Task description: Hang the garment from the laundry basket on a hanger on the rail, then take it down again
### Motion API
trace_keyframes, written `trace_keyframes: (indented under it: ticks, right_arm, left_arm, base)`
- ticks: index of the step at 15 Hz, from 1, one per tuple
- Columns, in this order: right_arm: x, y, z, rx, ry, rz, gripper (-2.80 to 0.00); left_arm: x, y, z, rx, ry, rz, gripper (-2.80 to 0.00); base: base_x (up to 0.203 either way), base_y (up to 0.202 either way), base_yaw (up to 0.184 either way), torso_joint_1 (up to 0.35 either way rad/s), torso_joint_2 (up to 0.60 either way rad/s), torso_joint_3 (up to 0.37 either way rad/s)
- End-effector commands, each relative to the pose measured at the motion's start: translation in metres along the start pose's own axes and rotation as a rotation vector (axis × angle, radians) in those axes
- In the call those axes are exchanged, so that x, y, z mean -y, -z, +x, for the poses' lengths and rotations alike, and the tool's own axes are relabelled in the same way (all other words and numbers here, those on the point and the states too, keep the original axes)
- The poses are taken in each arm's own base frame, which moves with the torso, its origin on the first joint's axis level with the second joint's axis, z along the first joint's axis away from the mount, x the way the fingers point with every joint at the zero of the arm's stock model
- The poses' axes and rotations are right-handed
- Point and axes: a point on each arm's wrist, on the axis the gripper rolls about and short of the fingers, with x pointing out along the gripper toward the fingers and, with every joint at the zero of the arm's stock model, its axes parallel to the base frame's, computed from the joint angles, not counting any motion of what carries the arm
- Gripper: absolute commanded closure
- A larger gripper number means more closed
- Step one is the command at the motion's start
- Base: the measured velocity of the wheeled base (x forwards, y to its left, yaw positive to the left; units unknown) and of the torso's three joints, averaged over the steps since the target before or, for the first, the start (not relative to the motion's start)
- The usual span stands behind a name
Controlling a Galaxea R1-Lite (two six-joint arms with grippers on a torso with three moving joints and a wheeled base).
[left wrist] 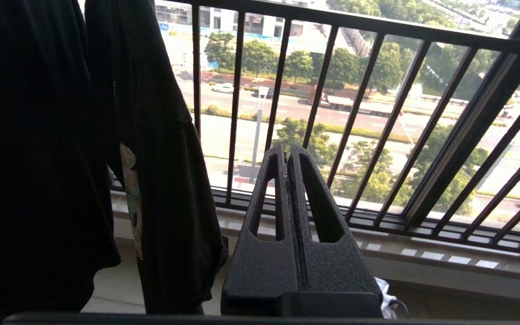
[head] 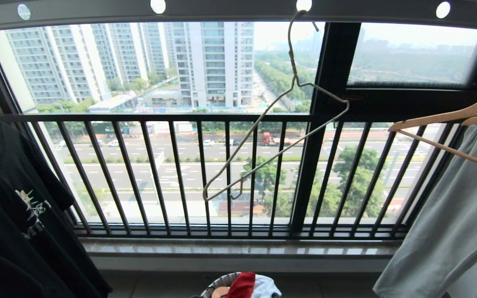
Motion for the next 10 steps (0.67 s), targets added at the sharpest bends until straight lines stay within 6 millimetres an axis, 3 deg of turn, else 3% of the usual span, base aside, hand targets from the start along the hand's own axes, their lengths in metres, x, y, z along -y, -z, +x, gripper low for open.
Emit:
trace_keyframes:
  ticks: [1,4,6,10]
  right_arm:
    - [-0.002,0.027,-0.002,-0.028,0.016,-0.017,0.00]
    - [-0.003,0.058,-0.016,0.074,-0.140,0.018,0.00]
    - [-0.011,0.081,-0.010,0.074,-0.256,0.029,0.00]
    - [-0.021,0.101,0.001,0.083,-0.400,0.042,0.00]
  left_arm:
    - [-0.002,0.025,-0.014,0.025,0.045,0.000,0.00]
    - [-0.005,0.073,-0.020,-0.051,0.135,0.010,0.00]
    - [-0.007,0.093,-0.014,-0.109,0.137,0.080,0.00]
    - [-0.008,0.103,-0.004,-0.002,0.114,0.186,0.00]
  base:
    - [0.000,0.000,0.000,0.000,0.00,0.000]
    - [0.000,0.000,0.000,0.000,0.00,0.000]
    - [0.000,0.000,0.000,0.000,0.00,0.000]
    - [0.000,0.000,0.000,0.000,0.00,0.000]
